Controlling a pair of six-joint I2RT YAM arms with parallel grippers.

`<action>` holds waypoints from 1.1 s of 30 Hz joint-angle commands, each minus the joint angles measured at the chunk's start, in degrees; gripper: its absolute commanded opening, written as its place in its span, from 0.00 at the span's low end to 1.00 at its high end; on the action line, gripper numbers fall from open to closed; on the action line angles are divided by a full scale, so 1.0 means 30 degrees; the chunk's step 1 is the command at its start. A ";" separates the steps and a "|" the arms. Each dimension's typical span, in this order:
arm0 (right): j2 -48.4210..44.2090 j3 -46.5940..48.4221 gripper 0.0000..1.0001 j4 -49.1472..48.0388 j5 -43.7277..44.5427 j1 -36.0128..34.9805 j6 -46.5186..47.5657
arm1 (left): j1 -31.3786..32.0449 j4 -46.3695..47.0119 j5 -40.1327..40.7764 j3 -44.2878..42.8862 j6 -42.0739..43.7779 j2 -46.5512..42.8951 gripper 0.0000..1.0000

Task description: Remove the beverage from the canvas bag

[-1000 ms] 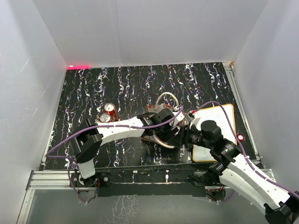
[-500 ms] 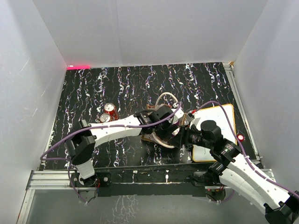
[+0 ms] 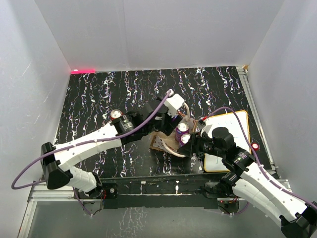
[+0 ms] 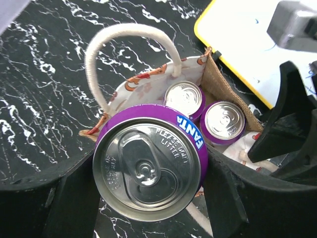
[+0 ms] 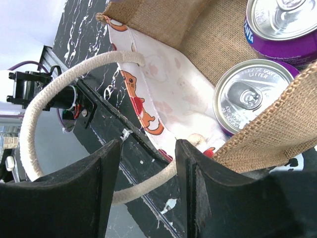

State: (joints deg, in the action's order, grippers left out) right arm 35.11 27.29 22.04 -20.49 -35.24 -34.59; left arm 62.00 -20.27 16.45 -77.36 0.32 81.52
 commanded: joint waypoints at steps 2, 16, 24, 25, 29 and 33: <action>0.0327 0.0468 0.52 0.0353 0.1027 0.0015 0.0477 | 0.0018 0.1848 0.1450 -0.0973 -0.0109 -0.2794 0.00; 0.0943 0.0630 0.52 0.0065 0.1059 0.0004 0.0631 | 0.0018 0.0822 1.2210 0.1083 -0.1383 -0.4341 0.00; 0.0956 0.0571 0.52 0.0058 0.1030 0.0002 0.0587 | -0.0911 -0.0223 1.3127 0.4034 -0.6516 -0.4185 0.00; 0.0905 0.0550 0.52 0.0078 0.1030 0.0000 0.0574 | -0.1160 -0.0531 1.2767 0.4070 -0.7045 -0.3702 0.00; 0.0755 0.0500 0.52 0.0142 0.1030 0.0021 0.0516 | -0.2635 -0.1560 1.0922 0.3908 -0.8450 -0.1715 0.00; 0.0635 0.0541 0.52 0.0289 0.1072 0.0003 0.0514 | -0.5240 -0.2360 0.7353 0.3434 -0.9340 0.0524 0.00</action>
State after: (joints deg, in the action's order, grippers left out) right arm 37.19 27.94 21.17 -20.49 -35.35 -34.54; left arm 52.77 -25.43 46.52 -64.10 -22.17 78.81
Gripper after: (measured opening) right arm 0.514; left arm 0.670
